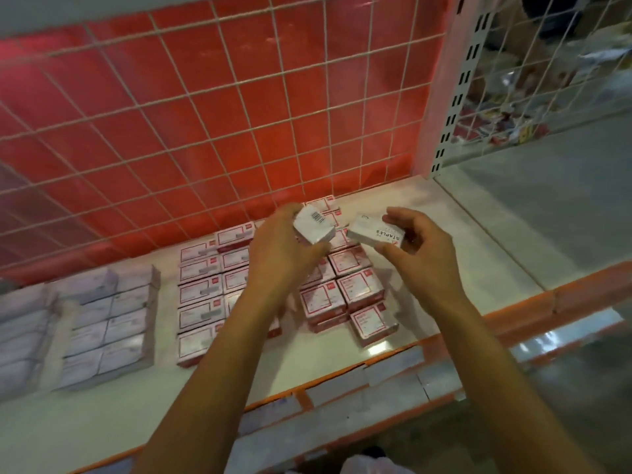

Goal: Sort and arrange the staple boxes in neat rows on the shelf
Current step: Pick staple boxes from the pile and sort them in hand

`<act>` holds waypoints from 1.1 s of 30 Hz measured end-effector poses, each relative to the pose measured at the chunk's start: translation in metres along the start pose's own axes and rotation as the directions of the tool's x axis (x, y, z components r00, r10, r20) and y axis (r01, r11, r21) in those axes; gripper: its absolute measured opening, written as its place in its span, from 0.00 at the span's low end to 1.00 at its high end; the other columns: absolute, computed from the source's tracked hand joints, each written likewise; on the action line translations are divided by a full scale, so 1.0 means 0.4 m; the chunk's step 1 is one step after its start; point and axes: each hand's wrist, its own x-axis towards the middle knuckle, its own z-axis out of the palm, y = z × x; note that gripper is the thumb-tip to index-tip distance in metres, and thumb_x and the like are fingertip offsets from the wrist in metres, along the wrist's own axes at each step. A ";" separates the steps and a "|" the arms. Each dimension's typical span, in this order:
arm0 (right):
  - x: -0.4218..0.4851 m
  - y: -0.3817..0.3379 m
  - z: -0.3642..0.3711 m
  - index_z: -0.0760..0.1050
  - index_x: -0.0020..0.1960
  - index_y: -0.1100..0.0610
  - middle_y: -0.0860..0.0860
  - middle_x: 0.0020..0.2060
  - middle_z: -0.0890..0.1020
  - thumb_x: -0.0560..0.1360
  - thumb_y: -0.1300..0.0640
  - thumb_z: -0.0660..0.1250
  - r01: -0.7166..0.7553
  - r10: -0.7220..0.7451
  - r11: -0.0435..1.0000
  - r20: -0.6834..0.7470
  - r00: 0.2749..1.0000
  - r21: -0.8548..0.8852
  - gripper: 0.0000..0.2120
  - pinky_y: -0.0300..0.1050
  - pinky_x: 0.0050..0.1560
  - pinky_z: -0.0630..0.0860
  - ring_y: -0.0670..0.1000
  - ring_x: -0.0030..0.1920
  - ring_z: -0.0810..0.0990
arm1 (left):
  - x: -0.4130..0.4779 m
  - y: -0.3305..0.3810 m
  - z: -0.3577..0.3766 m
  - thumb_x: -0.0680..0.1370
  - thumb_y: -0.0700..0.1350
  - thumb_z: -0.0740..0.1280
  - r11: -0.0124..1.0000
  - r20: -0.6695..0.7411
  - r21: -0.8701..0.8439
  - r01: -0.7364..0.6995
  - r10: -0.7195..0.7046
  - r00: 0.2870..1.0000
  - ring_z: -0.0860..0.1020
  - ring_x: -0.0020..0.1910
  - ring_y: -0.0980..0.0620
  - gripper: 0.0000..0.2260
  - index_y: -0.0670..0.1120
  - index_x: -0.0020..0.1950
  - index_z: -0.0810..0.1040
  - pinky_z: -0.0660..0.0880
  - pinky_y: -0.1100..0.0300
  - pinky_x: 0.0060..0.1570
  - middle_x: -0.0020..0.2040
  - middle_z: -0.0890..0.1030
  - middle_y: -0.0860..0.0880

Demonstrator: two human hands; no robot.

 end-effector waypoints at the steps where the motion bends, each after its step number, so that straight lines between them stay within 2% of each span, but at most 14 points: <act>1: -0.003 -0.008 0.023 0.74 0.61 0.51 0.46 0.56 0.79 0.71 0.64 0.72 -0.011 0.011 0.999 0.017 1.000 0.036 0.21 0.35 0.53 0.77 0.44 0.56 0.77 | -0.009 -0.019 -0.018 0.69 0.48 0.77 1.000 -0.018 0.004 0.011 -0.011 1.000 0.75 0.60 0.52 0.29 0.49 0.68 0.71 0.72 0.61 0.50 0.64 0.77 0.51; 5: -0.017 -0.041 0.116 0.76 0.60 0.55 0.48 0.53 0.81 0.73 0.62 0.70 -0.018 0.010 0.996 0.091 0.996 0.084 0.16 0.42 0.57 0.78 0.46 0.54 0.79 | -0.044 -0.097 -0.080 0.68 0.50 0.77 0.998 -0.082 0.044 0.041 -0.038 0.996 0.77 0.57 0.50 0.28 0.50 0.66 0.73 0.74 0.56 0.52 0.60 0.79 0.50; 12: -0.078 -0.083 0.267 0.79 0.54 0.53 0.46 0.48 0.82 0.72 0.60 0.71 0.025 -0.034 0.996 0.114 0.993 0.084 0.11 0.42 0.54 0.79 0.43 0.49 0.80 | -0.109 -0.185 -0.151 0.69 0.54 0.75 0.997 -0.128 0.039 0.068 -0.062 0.990 0.76 0.55 0.52 0.24 0.51 0.62 0.74 0.72 0.58 0.49 0.57 0.79 0.52; 14: -0.102 -0.087 0.309 0.80 0.56 0.54 0.47 0.51 0.82 0.72 0.60 0.72 0.032 -0.042 0.997 0.149 0.988 0.071 0.13 0.40 0.54 0.79 0.44 0.51 0.80 | -0.120 -0.205 -0.162 0.70 0.55 0.74 0.996 -0.127 0.019 0.082 -0.079 0.989 0.77 0.55 0.51 0.24 0.51 0.63 0.74 0.75 0.54 0.52 0.57 0.78 0.52; 16: -0.127 -0.092 0.343 0.79 0.59 0.55 0.47 0.54 0.80 0.71 0.61 0.72 0.072 -0.081 0.996 0.204 0.976 0.050 0.16 0.35 0.54 0.77 0.44 0.53 0.79 | -0.123 -0.225 -0.174 0.70 0.56 0.74 0.995 -0.135 0.024 0.099 -0.095 0.986 0.77 0.55 0.51 0.26 0.50 0.64 0.73 0.75 0.50 0.55 0.58 0.79 0.51; 19: -0.152 -0.100 0.379 0.76 0.63 0.57 0.44 0.56 0.76 0.71 0.68 0.70 0.181 -0.174 0.983 0.288 0.942 0.003 0.22 0.31 0.58 0.73 0.41 0.57 0.76 | -0.121 -0.254 -0.200 0.69 0.55 0.73 0.992 -0.138 0.047 0.120 -0.113 0.984 0.77 0.56 0.51 0.26 0.52 0.64 0.73 0.70 0.53 0.60 0.58 0.79 0.52; 22: -0.164 -0.101 0.400 0.74 0.65 0.57 0.45 0.59 0.75 0.71 0.74 0.64 0.206 -0.191 0.978 0.329 0.925 -0.012 0.26 0.33 0.60 0.72 0.42 0.60 0.75 | -0.122 -0.282 -0.224 0.68 0.55 0.73 0.992 -0.144 0.024 0.126 -0.121 0.982 0.78 0.54 0.51 0.25 0.52 0.63 0.74 0.76 0.49 0.54 0.56 0.80 0.50; 27: -0.173 -0.108 0.432 0.76 0.62 0.55 0.47 0.56 0.79 0.74 0.70 0.65 0.264 -0.249 0.964 0.301 0.920 -0.010 0.20 0.34 0.57 0.74 0.44 0.58 0.77 | -0.120 -0.319 -0.250 0.69 0.55 0.73 0.994 -0.108 0.021 0.105 -0.102 0.989 0.77 0.55 0.50 0.26 0.51 0.65 0.74 0.76 0.50 0.54 0.57 0.79 0.50; 30: -0.178 -0.116 0.443 0.76 0.61 0.55 0.48 0.56 0.79 0.73 0.70 0.67 0.246 -0.236 0.969 0.334 0.912 0.012 0.19 0.35 0.57 0.76 0.44 0.58 0.78 | -0.118 -0.338 -0.263 0.69 0.55 0.74 0.995 -0.065 -0.011 0.097 -0.098 0.993 0.77 0.55 0.51 0.26 0.54 0.65 0.73 0.76 0.50 0.54 0.58 0.79 0.51; 33: -0.181 -0.120 0.446 0.75 0.63 0.56 0.50 0.58 0.79 0.72 0.69 0.70 0.223 -0.221 0.974 0.390 0.894 0.042 0.21 0.39 0.56 0.77 0.45 0.58 0.78 | -0.106 -0.353 -0.281 0.68 0.49 0.77 0.996 0.009 -0.047 0.076 -0.075 0.997 0.77 0.54 0.53 0.27 0.55 0.66 0.73 0.76 0.54 0.54 0.60 0.79 0.52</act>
